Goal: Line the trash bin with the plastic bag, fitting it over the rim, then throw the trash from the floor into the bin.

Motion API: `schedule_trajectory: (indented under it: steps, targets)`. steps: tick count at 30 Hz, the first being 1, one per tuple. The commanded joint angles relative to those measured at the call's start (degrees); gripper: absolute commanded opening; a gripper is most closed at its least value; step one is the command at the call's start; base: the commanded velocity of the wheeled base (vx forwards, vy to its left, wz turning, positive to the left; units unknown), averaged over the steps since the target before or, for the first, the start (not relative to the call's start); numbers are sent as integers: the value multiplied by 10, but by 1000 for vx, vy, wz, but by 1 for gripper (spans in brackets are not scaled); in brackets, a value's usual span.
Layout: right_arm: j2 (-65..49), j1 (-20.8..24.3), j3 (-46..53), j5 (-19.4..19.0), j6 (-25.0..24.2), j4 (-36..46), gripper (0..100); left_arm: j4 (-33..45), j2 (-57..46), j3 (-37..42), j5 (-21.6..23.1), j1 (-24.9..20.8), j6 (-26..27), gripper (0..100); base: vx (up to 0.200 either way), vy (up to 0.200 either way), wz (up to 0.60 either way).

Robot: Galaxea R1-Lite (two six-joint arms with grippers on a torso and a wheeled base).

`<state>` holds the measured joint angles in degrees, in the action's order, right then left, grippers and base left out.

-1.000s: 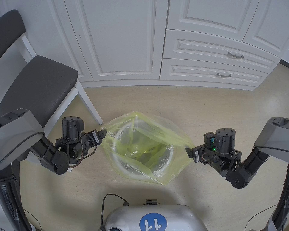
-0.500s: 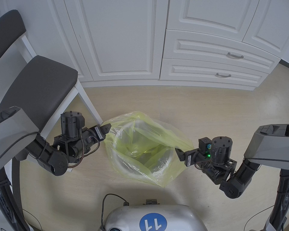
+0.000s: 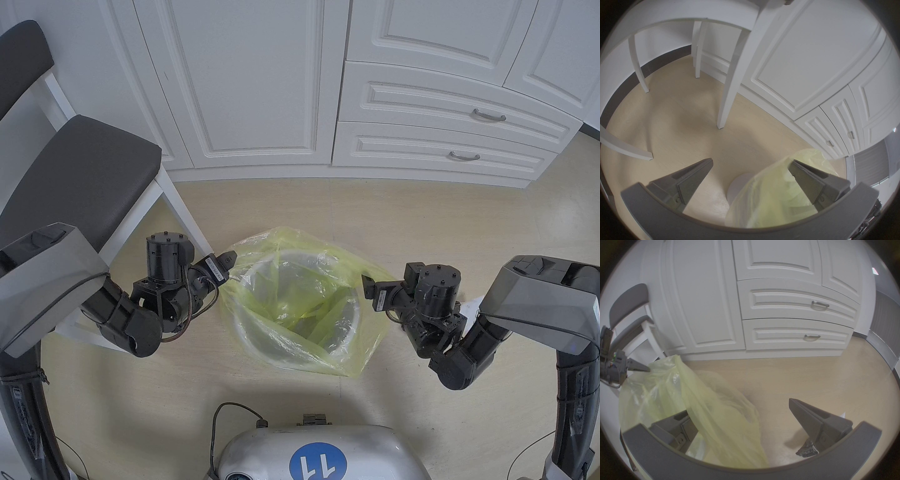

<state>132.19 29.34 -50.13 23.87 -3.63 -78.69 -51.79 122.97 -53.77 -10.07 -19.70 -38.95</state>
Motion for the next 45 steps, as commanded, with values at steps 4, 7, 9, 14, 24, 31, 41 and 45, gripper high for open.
schedule_trajectory:
  steps: [4,7,9,14,24,31,41,45]
  targets:
    - [56,-21,-99,36,-28,5,100,5,42,-58,-19,25,-32,100,0,0,0]
    - [86,-29,-126,38,-30,5,100,6,46,-77,-38,32,-43,100,0,0,0]
    - [103,-32,-139,38,-30,6,100,6,46,-78,-38,33,-44,100,0,0,0]
    - [135,-36,-155,38,-30,12,100,1,64,-81,-38,34,-44,100,0,0,0]
    - [144,-35,-152,38,-30,26,100,11,105,-82,-35,47,-34,100,0,0,0]
    - [76,-30,-103,37,-29,26,100,59,37,-49,-31,48,-1,100,0,0,0]
    - [-77,10,35,14,-23,30,100,72,-86,34,-30,33,89,100,0,0,0]
    - [-91,32,69,5,-23,31,100,70,-112,59,-29,24,117,100,0,0,0]
